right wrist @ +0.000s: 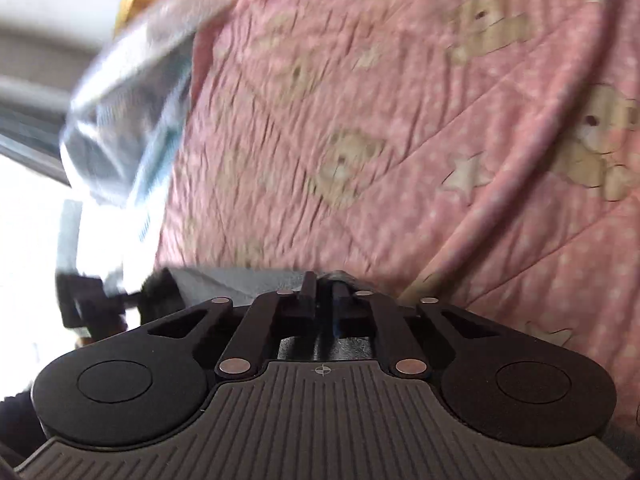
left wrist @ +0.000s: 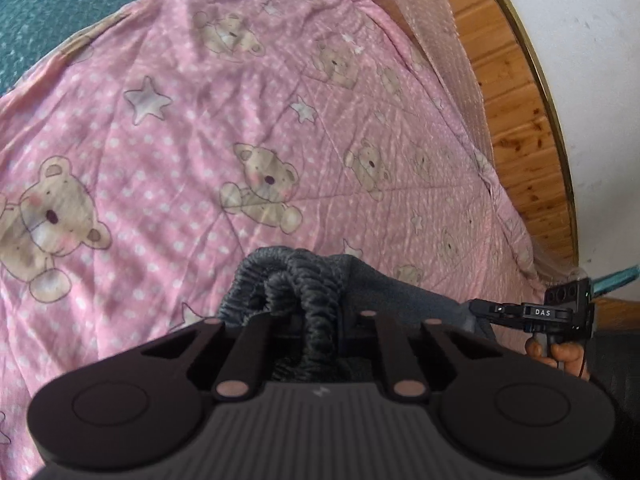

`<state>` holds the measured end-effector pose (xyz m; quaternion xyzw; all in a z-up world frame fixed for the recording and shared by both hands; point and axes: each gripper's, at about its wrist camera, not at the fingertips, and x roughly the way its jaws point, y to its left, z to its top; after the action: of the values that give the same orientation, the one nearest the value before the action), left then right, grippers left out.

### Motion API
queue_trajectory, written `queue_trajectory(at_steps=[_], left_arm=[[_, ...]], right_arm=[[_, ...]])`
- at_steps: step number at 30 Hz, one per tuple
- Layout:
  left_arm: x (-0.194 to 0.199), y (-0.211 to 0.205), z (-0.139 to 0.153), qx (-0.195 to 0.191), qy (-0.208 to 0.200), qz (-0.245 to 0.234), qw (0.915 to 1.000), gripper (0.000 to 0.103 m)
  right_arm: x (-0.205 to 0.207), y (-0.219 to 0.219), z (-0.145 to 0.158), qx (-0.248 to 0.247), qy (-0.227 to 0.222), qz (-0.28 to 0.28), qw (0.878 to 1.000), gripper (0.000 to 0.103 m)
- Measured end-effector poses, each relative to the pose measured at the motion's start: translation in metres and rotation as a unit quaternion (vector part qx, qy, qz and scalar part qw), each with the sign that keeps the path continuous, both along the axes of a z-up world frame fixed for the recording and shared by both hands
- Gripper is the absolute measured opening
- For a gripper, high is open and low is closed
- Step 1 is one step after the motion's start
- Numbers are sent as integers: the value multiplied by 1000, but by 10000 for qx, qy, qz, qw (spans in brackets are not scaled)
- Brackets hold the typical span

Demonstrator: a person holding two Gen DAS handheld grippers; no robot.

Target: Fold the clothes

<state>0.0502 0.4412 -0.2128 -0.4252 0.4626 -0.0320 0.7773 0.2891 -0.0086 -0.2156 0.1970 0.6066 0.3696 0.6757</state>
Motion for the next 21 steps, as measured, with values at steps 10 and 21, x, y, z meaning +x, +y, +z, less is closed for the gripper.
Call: queue_trajectory(at_steps=[10,21], left_arm=[[15,13,-11,-269,77,-188,9994,12],[16,31,0,-308,93,-731,9968,20]], right_arm=[[-1,-9,45,-868,-1126,-364,9892,2],[-47,-17,54,-2544,-1787,-629,9484,12]])
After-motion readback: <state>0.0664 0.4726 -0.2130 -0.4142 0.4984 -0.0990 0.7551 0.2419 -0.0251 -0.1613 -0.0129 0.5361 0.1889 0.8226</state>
